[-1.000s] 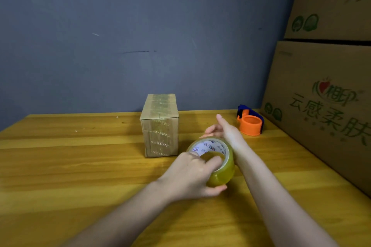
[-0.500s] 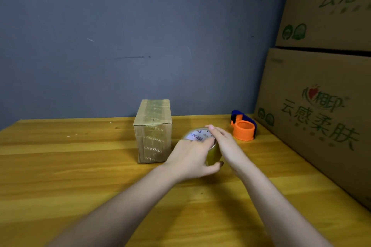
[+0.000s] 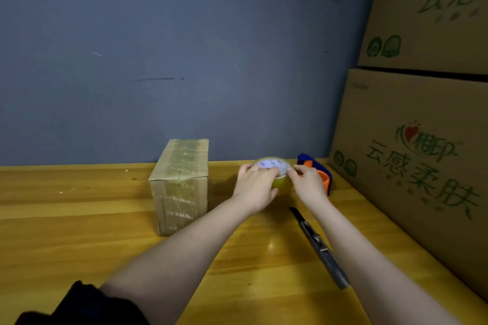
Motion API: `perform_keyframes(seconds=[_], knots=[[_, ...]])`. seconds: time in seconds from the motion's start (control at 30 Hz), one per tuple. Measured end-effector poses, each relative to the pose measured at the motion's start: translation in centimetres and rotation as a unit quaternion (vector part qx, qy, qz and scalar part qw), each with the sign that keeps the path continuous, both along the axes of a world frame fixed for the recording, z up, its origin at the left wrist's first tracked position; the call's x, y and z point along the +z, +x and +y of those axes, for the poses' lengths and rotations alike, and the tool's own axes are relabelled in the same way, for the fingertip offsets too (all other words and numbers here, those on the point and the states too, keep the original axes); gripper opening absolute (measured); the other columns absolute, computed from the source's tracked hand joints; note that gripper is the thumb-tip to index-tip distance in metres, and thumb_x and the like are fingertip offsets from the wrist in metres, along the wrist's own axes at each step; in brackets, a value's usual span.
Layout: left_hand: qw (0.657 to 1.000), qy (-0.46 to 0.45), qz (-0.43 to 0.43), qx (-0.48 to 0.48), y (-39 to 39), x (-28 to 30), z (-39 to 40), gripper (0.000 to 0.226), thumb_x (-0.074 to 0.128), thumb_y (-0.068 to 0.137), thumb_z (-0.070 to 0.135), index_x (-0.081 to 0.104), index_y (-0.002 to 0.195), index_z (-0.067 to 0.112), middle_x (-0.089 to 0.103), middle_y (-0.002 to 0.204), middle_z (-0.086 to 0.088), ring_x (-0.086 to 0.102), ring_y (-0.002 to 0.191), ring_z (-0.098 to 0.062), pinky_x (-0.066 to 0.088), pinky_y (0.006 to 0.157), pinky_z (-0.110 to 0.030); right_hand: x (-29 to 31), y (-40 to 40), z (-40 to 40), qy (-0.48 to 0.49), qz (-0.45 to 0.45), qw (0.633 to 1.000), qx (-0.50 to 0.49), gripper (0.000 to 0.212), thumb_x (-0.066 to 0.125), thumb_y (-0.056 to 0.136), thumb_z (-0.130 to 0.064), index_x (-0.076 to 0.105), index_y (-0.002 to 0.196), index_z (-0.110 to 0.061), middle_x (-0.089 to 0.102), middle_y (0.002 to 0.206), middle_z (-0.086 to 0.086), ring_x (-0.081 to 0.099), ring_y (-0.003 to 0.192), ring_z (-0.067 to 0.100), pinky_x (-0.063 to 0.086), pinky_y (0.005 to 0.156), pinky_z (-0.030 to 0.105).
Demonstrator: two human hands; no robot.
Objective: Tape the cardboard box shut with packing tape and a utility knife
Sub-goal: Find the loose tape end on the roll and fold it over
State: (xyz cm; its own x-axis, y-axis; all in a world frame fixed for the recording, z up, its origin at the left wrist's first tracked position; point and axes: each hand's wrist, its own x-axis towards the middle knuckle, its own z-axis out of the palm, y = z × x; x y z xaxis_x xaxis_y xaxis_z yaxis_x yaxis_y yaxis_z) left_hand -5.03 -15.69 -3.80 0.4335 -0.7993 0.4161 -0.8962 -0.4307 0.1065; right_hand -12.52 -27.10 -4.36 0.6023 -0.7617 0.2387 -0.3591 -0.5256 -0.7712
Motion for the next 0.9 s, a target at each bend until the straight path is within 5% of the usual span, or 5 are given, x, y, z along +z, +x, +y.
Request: perform_keyframes(seconds=[0.23, 0.53, 0.63, 0.77, 0.9], knots=[[0.995, 0.023, 0.097, 0.009, 1.4, -2.1, -3.6, 0.042, 0.056, 0.086, 0.013, 0.051, 0.127, 0.017, 0.055, 0.133, -0.008, 0.043, 0.128, -0.027, 0.042, 0.101, -0.040, -2.9, 1.4, -1.6, 0.109, -0.022, 0.993, 0.024, 0.052, 0.051, 0.094, -0.022, 0.038, 0.141, -0.008, 0.043, 0.146, 0.013, 0.041, 0.134, 0.028, 0.033, 0.112, 0.042], [0.992, 0.053, 0.111, 0.004, 1.3, -4.3, -4.2, 0.046, 0.055, 0.086, 0.011, 0.046, 0.132, 0.014, 0.049, 0.137, -0.011, 0.035, 0.134, -0.027, 0.033, 0.108, -0.037, -4.2, 0.7, -1.9, 0.137, 0.024, 0.988, 0.061, 0.063, 0.053, 0.093, -0.025, 0.025, 0.147, -0.009, 0.030, 0.154, 0.011, 0.030, 0.141, 0.027, 0.026, 0.116, 0.042], [0.992, 0.064, 0.108, 0.000, 0.4, -4.3, -3.7, 0.051, 0.050, 0.089, 0.013, 0.036, 0.139, 0.018, 0.036, 0.149, -0.007, 0.016, 0.144, -0.023, 0.014, 0.117, -0.042, -3.8, -0.3, -1.8, 0.144, 0.009, 0.986, 0.082, 0.065, 0.051, 0.095, -0.023, 0.018, 0.149, -0.009, 0.024, 0.156, 0.011, 0.025, 0.143, 0.026, 0.023, 0.116, 0.038], [0.992, 0.021, 0.127, -0.009, -1.8, -3.8, -2.4, 0.056, 0.048, 0.090, 0.015, 0.028, 0.142, 0.018, 0.027, 0.151, -0.006, 0.019, 0.141, -0.026, 0.021, 0.113, -0.043, -3.4, -2.8, -2.0, 0.063, 0.049, 0.995, 0.059, 0.049, 0.052, 0.094, -0.021, 0.039, 0.140, -0.009, 0.045, 0.144, 0.012, 0.044, 0.132, 0.024, 0.035, 0.107, 0.034], [0.961, -0.008, 0.275, -0.024, -4.7, -4.1, -0.7, 0.051, 0.045, 0.092, 0.012, 0.031, 0.141, 0.016, 0.034, 0.144, -0.010, 0.040, 0.129, -0.030, 0.035, 0.106, -0.037, -3.1, -5.6, -1.5, -0.029, 0.156, 0.987, 0.000, 0.032, 0.059, 0.087, -0.032, 0.059, 0.115, -0.017, 0.063, 0.122, 0.009, 0.058, 0.112, 0.027, 0.048, 0.091, 0.036]])
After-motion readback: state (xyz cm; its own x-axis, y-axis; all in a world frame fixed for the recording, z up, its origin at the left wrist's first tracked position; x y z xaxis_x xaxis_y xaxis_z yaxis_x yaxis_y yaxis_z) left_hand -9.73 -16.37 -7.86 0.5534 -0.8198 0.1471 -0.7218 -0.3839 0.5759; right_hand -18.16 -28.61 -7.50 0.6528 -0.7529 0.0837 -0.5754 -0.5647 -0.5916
